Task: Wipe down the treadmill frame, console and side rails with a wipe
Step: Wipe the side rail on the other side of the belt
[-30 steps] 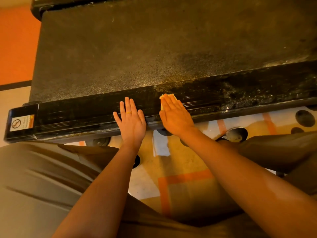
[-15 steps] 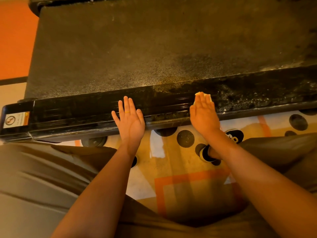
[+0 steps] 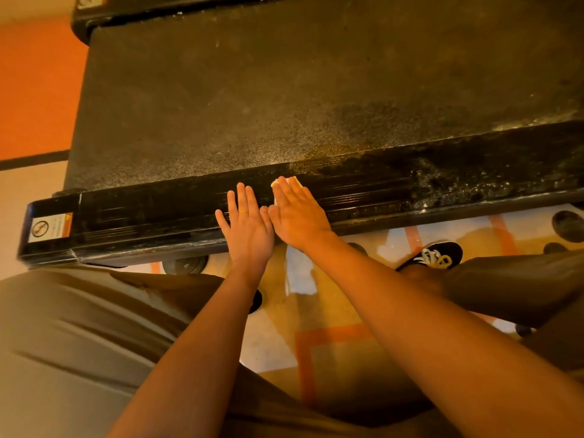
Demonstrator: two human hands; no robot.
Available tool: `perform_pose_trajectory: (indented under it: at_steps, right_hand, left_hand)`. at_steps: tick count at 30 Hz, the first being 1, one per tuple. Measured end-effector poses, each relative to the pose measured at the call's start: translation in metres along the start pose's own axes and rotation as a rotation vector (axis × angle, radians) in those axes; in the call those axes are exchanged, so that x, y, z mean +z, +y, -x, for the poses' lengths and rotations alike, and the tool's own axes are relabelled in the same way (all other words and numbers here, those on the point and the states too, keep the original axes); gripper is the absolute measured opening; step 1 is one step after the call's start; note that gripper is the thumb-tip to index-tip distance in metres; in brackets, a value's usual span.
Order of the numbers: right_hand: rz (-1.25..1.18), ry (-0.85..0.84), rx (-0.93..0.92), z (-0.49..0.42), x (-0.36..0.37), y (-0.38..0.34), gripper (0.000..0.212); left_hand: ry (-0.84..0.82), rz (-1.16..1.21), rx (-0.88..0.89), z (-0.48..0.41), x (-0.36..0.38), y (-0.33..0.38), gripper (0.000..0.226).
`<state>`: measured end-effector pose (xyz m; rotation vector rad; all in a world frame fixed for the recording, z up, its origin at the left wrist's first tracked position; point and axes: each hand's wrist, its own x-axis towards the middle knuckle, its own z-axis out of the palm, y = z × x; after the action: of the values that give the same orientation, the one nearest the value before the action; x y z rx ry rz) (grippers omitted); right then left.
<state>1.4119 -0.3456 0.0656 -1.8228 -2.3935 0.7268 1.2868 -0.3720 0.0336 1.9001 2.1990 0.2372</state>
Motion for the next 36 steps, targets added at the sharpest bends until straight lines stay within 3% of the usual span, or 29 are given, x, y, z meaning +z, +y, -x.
perform_pose_trajectory:
  at_steps: [3, 8, 12, 16, 20, 27, 31, 36]
  right_hand:
    - [0.014, 0.042, 0.011, 0.004, -0.003, 0.017, 0.057]
    - [0.002, 0.097, 0.188, 0.028, -0.020, 0.064, 0.056]
    - [0.047, 0.103, 0.256, 0.024, -0.015, 0.052, 0.065]
    - [0.024, 0.060, 0.157, 0.014, -0.009, 0.034, 0.067]
    - [0.020, 0.081, 0.120, 0.025, -0.018, 0.062, 0.062]
    - [0.039, 0.169, 0.349, 0.048, -0.043, 0.144, 0.060]
    - [-0.006, 0.171, 0.452, 0.046, -0.032, 0.118, 0.064]
    - [-0.050, 0.112, 0.279, 0.046, -0.011, 0.063, 0.064]
  left_hand:
    - [0.026, 0.021, -0.007, 0.000, 0.001, 0.002, 0.057]
    - [0.057, 0.009, -0.018, 0.000, 0.005, 0.004, 0.060]
    - [0.054, 0.005, -0.021, 0.000, 0.004, 0.003, 0.057]
    - [0.039, 0.004, -0.021, 0.000, 0.002, 0.005, 0.056]
    - [0.030, 0.009, -0.034, 0.000, 0.001, 0.007, 0.056]
    - [0.027, 0.022, -0.037, 0.000, 0.000, 0.008, 0.057]
    - [0.040, 0.023, -0.034, 0.000, 0.000, 0.008, 0.063]
    - [0.053, 0.017, -0.034, 0.000, 0.002, 0.006, 0.063]
